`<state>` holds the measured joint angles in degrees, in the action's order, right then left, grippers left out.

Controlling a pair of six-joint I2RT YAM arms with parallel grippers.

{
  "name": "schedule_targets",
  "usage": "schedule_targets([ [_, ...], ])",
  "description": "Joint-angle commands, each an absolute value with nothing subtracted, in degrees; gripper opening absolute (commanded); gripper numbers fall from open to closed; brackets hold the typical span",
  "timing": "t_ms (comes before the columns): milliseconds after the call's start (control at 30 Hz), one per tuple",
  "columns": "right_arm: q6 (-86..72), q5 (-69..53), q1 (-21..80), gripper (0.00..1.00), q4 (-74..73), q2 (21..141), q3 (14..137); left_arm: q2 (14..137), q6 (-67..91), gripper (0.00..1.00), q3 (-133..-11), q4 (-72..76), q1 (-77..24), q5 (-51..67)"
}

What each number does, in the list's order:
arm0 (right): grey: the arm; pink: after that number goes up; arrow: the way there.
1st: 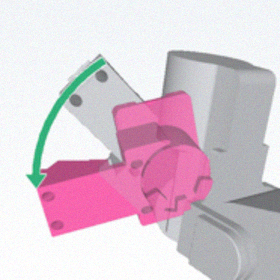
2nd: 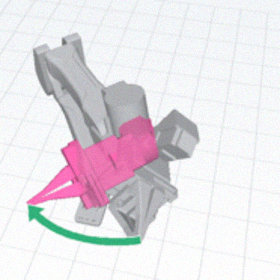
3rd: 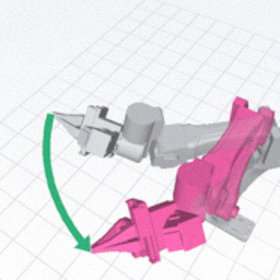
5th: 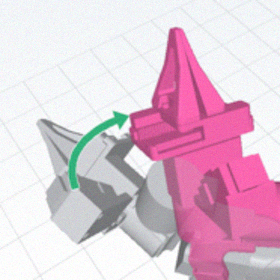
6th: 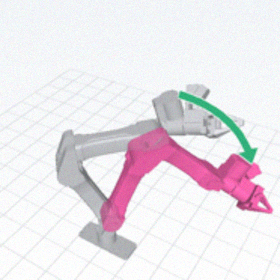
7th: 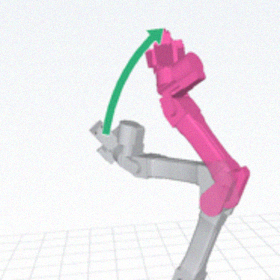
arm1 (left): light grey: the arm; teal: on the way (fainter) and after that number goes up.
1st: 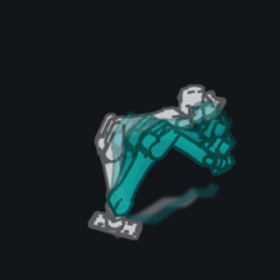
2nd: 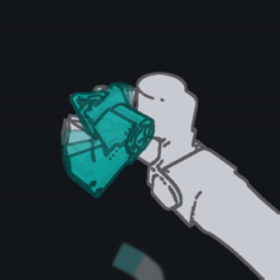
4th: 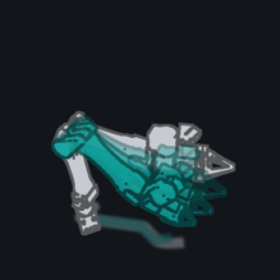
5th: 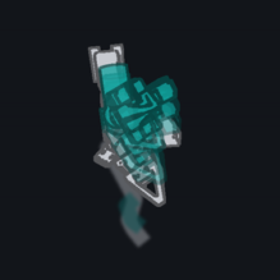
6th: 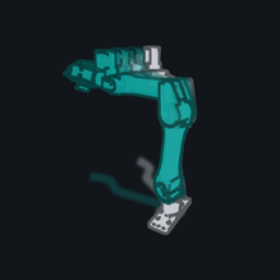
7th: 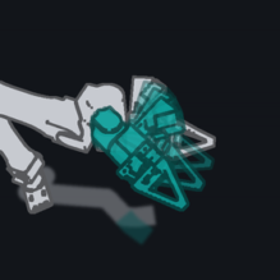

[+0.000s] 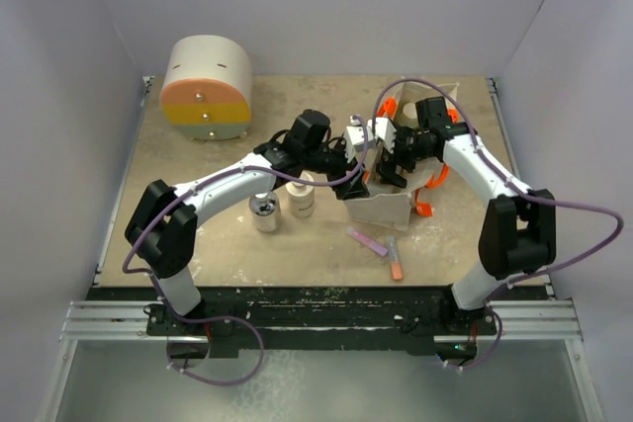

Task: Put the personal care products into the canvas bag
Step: Adjust the care product in the canvas bag.

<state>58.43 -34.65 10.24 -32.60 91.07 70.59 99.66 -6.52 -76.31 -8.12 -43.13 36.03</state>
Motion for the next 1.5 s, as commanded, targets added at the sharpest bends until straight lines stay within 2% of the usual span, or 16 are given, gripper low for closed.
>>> schedule_targets([
  [0,55.25,-32.98,10.28,0.96,-29.48,94.57,74.62,100.18,-5.98,0.78,-75.45,-8.34,-43.33,35.35],
  [167,51.91,-31.67,10.24,0.84,-27.52,98.95,77.21,99.89,-6.10,0.78,-75.54,-8.68,-43.29,35.39],
  [267,50.10,-30.77,9.30,0.74,-27.23,100.21,79.47,99.72,-6.40,0.78,-75.42,-8.95,-43.18,35.58],
  [367,49.08,-29.81,8.34,0.58,-26.35,99.99,81.04,99.81,-6.54,0.78,-75.49,-8.96,-43.24,35.84],
  [467,48.89,-28.84,7.73,0.49,-25.92,99.67,82.52,99.84,-6.88,0.78,-75.58,-8.96,-43.31,36.05],
  [767,50.02,-25.68,4.75,0.46,-27.54,102.35,88.86,99.89,-7.50,0.78,-75.65,-8.81,-43.23,36.04],
  [1000,54.97,-27.82,3.10,0.41,-39.14,109.26,99.18,99.78,-7.82,0.78,-76.13,-8.79,-43.26,35.63],
  [1200,63.06,-32.89,1.42,0.27,-56.44,116.70,112.13,100.17,-6.14,0.78,-77.76,-9.29,-43.24,34.40],
  [1333,67.36,-33.92,1.32,0.15,-61.75,117.67,114.64,100.79,-3.22,0.80,-80.43,-9.49,-43.01,33.24],
  [1467,70.38,-33.97,1.31,0.08,-66.77,119.17,118.21,101.66,-1.04,0.81,-83.34,-9.54,-42.78,32.87],
])
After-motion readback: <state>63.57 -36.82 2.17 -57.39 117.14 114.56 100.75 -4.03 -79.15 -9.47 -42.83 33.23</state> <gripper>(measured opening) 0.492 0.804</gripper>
